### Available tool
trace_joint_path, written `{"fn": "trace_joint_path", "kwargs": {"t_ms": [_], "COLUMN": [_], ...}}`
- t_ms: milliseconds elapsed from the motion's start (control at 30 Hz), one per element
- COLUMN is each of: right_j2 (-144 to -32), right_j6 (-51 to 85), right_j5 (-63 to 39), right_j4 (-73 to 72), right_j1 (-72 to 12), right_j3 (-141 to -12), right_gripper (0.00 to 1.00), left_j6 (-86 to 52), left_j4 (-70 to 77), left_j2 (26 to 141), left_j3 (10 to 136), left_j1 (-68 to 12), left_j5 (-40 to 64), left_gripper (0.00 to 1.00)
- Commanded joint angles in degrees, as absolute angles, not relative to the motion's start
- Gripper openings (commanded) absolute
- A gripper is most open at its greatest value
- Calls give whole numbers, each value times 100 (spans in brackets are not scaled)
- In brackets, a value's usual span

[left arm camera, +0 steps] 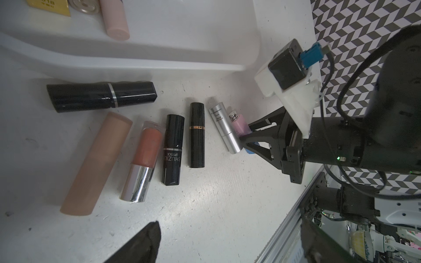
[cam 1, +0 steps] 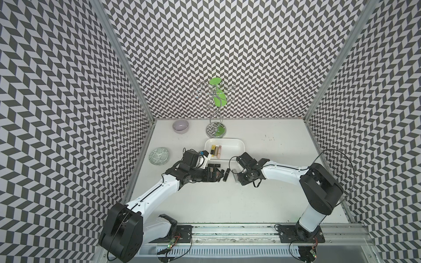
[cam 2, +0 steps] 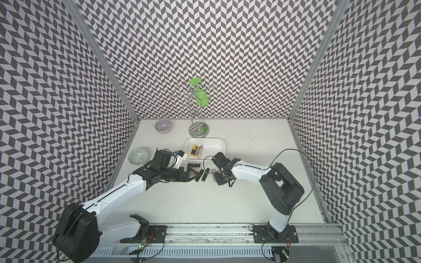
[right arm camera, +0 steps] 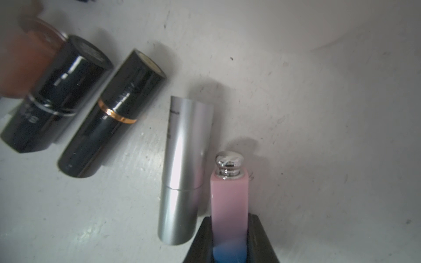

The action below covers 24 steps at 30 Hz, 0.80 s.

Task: Put the lipstick into the storage box
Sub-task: Pick up the lipstick at the center of the board.

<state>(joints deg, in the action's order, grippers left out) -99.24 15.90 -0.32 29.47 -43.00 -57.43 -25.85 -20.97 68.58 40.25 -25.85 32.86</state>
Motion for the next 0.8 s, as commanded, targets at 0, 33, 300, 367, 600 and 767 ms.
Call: {"fn": "trace_joint_path", "kwargs": {"t_ms": [0, 33, 300, 367, 600, 767], "right_j2": [-9658, -9566, -8871, -8673, -7842, -7452], "right_j6": [1630, 1658, 1725, 1692, 1571, 1797], "right_j5": [59, 26, -604, -817, -2036, -3154], "right_j4": [3056, 3067, 3006, 2990, 2899, 2636], "right_j1": [-4333, -4329, -3852, -3638, -3020, -2684], "right_j3": [-5719, -5702, -5523, -5463, -5418, -5521], "right_gripper": [17, 17, 16, 17, 16, 16], "left_j6": [-2641, -2661, -2855, -2887, -3010, -3099], "left_j4": [-1943, -1926, -1682, -1638, -1284, -1035], "left_j2": [6787, 6769, 6658, 6642, 6614, 6553], "left_j3": [3960, 3958, 3931, 3929, 3999, 4104], "left_j1": [-2573, -2571, -2572, -2575, -2567, -2574], "left_j5": [3375, 3388, 3506, 3532, 3822, 4054], "left_gripper": [99, 99, 99, 99, 99, 99]}}
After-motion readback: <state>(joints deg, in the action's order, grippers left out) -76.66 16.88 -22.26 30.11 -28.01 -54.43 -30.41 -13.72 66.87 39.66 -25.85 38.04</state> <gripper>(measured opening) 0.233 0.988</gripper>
